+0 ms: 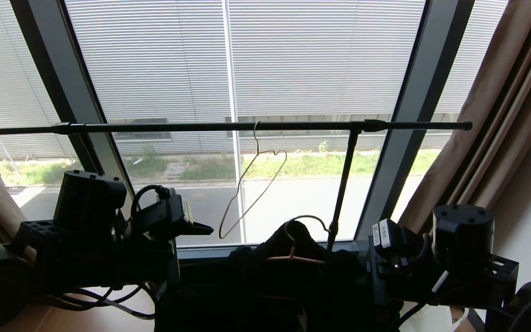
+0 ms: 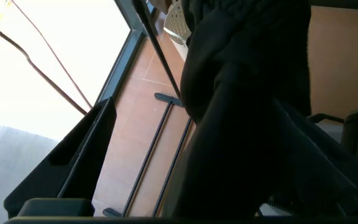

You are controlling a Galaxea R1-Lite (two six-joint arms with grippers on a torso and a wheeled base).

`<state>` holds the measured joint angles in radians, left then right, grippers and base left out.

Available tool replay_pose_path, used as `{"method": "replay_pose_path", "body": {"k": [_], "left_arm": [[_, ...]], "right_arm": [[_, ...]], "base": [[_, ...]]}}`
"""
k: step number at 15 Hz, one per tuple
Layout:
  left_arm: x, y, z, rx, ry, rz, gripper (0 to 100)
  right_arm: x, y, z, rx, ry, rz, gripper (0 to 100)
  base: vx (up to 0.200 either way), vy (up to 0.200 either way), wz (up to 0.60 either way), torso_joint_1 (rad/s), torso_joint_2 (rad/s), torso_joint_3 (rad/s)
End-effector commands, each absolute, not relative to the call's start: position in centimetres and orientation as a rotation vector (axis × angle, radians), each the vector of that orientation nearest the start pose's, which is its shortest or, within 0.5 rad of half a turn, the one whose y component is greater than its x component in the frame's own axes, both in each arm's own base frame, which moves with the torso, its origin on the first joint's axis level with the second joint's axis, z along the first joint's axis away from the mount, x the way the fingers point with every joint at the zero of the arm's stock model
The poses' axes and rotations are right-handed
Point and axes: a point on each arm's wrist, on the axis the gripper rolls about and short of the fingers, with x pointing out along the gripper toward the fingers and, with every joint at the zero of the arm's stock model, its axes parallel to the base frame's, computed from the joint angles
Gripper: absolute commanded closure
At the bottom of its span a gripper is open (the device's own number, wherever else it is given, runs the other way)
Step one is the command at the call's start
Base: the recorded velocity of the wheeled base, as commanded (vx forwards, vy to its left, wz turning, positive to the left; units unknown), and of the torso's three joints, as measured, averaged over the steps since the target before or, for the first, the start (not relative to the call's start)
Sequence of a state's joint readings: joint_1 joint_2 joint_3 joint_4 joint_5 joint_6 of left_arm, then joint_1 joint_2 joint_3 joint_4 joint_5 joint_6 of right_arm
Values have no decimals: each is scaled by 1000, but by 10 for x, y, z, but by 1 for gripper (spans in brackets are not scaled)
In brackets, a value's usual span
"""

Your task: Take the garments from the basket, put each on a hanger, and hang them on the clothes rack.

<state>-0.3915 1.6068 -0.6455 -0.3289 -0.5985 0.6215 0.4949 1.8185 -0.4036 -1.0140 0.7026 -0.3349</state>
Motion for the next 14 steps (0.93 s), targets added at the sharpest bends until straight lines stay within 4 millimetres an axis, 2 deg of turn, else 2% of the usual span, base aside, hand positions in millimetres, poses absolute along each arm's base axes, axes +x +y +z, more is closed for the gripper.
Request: {"method": "replay_pose_path", "body": {"k": [1, 10, 11, 14], "left_arm": [[233, -114, 131, 478, 373, -1143, 0], [230, -120, 128, 481, 378, -1177, 0], [230, -120, 128, 469, 371, -1195, 100], [230, -119, 129, 466, 367, -1196, 100]], "right_arm": [[222, 140, 95, -249, 210, 1249, 100], [215, 145, 103, -255, 176, 1273, 100], [215, 145, 103, -254, 175, 1271, 100], [216, 144, 103, -250, 179, 1271, 100]], "base": [[0, 0, 0, 0, 0, 0], [0, 0, 0, 0, 0, 0], [0, 0, 0, 0, 0, 0], [0, 0, 0, 0, 0, 0]]}}
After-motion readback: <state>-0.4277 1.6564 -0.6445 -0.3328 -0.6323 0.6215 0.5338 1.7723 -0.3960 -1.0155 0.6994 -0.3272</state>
